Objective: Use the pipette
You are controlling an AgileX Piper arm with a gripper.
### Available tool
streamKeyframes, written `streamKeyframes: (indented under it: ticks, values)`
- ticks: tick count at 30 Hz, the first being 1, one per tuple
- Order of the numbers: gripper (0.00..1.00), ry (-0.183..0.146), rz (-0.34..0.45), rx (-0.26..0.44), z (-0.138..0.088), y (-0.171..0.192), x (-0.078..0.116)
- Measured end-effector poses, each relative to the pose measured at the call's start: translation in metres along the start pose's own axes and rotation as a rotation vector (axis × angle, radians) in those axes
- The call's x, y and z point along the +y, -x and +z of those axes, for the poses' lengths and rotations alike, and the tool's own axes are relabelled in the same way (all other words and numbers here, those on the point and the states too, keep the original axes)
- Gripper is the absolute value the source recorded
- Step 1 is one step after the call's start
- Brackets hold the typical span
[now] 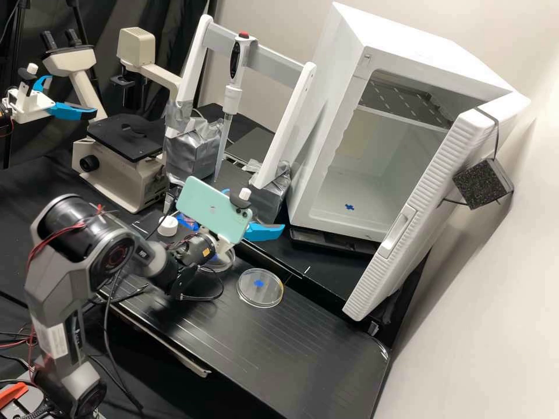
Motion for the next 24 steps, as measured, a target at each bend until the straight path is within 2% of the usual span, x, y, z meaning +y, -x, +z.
streamKeyframes:
  ticks: [4, 9, 11, 14, 18, 24]
  values:
    - [1.0, -0.005, 0.04, 0.1, -0.025, 0.021, 0.01]
    - [1.0, -0.011, 0.064, 0.267, -0.066, 0.037, 0.017]
    - [1.0, 0.004, 0.07, 0.306, -0.082, 0.037, 0.021]
    - [1.0, 0.018, 0.069, 0.328, -0.105, 0.032, 0.026]
    - [1.0, 0.059, 0.077, 0.343, -0.137, 0.021, 0.034]
    - [1.0, 0.109, 0.08, 0.316, -0.177, -0.006, 0.044]
